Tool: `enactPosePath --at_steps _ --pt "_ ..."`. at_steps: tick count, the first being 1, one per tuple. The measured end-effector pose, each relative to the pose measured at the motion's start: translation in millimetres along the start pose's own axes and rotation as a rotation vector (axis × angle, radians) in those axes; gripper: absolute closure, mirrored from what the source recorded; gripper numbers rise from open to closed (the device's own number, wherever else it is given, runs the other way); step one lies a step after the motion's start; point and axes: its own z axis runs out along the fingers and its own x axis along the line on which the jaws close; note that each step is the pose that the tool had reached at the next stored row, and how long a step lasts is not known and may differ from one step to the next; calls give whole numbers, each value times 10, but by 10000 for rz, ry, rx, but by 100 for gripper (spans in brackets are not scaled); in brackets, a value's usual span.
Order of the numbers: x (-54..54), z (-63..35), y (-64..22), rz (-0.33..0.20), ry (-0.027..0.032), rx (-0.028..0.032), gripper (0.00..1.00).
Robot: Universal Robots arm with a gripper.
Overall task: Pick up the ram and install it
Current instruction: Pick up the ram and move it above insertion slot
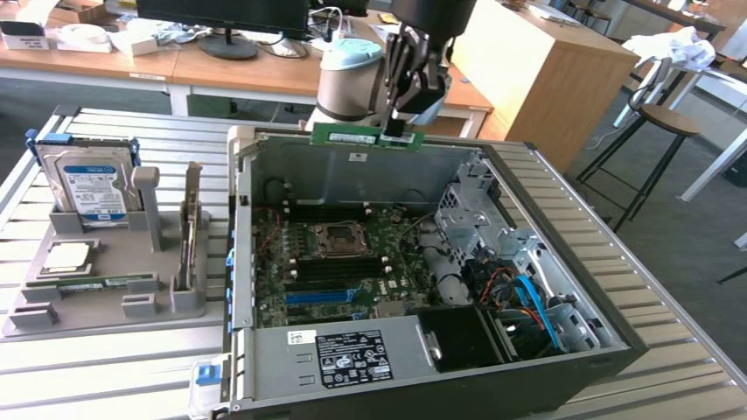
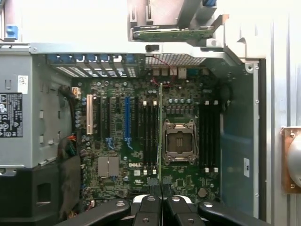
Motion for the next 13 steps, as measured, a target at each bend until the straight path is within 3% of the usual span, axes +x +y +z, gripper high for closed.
enactPosePath --at_steps 6,13 --pt "-8 4 0 -1 -2 0 89" --pt "-4 109 -2 0 -1 0 89"
